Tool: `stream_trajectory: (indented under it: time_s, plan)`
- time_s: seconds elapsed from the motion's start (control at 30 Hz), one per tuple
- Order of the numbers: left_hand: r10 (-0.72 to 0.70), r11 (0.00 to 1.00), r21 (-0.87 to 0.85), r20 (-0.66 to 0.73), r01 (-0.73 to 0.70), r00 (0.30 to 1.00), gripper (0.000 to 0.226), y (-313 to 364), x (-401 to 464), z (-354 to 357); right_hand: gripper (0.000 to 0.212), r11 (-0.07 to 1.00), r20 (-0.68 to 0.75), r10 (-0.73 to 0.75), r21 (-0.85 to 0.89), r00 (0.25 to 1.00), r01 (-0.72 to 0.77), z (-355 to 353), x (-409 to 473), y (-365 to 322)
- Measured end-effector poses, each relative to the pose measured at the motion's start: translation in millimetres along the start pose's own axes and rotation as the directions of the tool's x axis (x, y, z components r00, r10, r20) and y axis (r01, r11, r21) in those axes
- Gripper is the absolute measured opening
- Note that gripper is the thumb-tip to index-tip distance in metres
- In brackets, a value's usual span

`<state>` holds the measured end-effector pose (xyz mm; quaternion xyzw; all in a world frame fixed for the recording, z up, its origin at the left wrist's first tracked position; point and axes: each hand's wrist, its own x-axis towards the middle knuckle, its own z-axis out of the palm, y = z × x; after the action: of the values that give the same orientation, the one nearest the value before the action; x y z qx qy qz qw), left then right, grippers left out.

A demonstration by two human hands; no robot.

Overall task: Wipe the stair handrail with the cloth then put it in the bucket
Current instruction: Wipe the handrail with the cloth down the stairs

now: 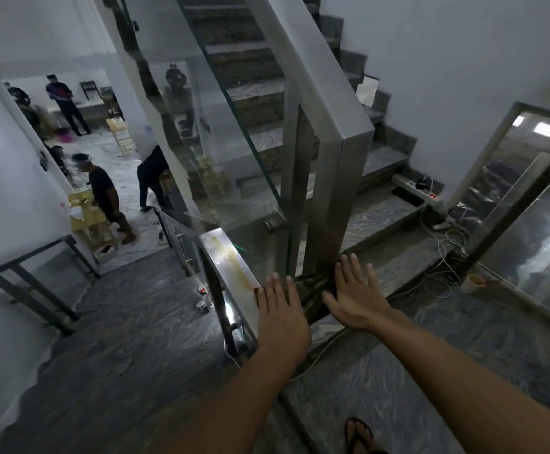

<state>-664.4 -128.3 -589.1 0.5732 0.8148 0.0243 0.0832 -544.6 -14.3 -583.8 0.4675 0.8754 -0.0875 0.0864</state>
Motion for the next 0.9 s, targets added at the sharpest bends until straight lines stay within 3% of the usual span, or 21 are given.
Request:
stream_trajectory:
  time_s: [0.13,0.3,0.5,0.77,0.9]
  plan:
    - [0.017,1.0,-0.015,-0.001,-0.017,1.0,0.062,-4.2,-2.0,4.8,0.077,0.996,-0.047,-0.034,0.086,0.998,0.038,8.5,-6.7,2.2]
    - [-0.007,0.998,-0.055,0.007,0.008,1.0,0.093,-19.7,-12.3,6.8,0.074,0.989,-0.074,-0.074,0.119,0.994,0.083,13.3,-19.9,-9.6]
    - [-0.058,0.991,-0.115,0.055,0.064,0.997,0.068,-66.3,-1.5,-5.3,0.076,0.983,-0.093,-0.18,0.016,0.979,0.182,20.0,-44.0,-42.2]
    - [-0.039,0.999,-0.031,0.097,0.042,0.995,0.068,-110.9,48.1,-14.4,0.064,0.958,-0.174,-0.285,-0.092,0.943,0.272,23.6,-66.1,-87.9]
    - [-0.02,0.999,-0.041,0.117,0.025,0.993,0.067,-119.6,60.2,-16.9,0.071,0.927,-0.143,-0.374,-0.096,0.916,0.363,24.5,-58.0,-102.5]
